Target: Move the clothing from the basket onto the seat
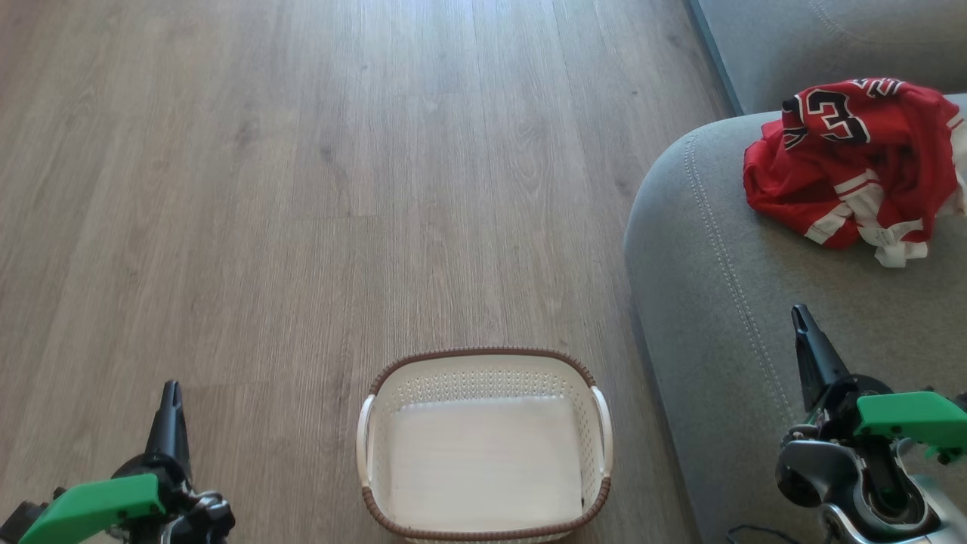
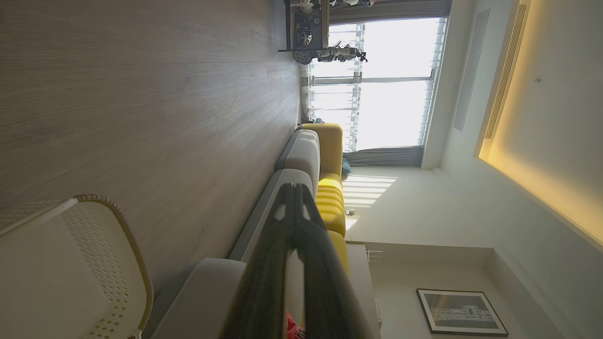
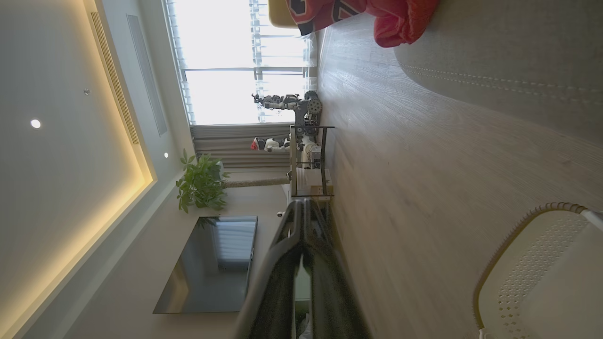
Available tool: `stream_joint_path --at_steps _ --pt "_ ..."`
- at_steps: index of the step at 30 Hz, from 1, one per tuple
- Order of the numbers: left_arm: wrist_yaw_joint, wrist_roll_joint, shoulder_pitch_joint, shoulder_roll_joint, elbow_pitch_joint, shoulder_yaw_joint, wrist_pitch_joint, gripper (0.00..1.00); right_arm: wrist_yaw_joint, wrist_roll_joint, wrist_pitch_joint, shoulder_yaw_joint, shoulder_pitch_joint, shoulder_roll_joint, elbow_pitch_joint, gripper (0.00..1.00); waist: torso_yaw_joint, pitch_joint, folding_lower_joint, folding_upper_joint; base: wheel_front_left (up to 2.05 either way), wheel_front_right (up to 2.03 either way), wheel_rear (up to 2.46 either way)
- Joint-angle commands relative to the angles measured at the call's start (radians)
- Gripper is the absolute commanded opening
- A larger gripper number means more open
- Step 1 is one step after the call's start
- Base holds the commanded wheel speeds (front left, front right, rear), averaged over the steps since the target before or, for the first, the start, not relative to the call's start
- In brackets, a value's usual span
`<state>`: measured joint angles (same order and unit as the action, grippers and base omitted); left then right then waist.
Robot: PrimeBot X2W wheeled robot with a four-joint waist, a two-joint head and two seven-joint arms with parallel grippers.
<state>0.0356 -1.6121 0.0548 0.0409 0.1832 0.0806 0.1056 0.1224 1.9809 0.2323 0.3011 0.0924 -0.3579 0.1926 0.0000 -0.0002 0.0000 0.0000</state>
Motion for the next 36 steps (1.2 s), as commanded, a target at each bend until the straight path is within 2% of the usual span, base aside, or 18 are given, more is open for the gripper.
stream_joint_path --at_steps 1,36 --pt "0.008 0.003 0.046 0.009 -0.035 0.035 0.006 0.0 0.008 0.001 0.008 0.012 0.043 -0.027 -0.037 0.0 0.0 0.0 0.0 0.0 0.0 0.0 0.0" --pt "0.008 0.004 0.046 0.009 -0.035 0.035 0.006 0.0 0.008 0.001 0.009 0.013 0.043 -0.028 -0.037 0.0 0.0 0.0 0.0 0.0 0.0 0.0 0.0"
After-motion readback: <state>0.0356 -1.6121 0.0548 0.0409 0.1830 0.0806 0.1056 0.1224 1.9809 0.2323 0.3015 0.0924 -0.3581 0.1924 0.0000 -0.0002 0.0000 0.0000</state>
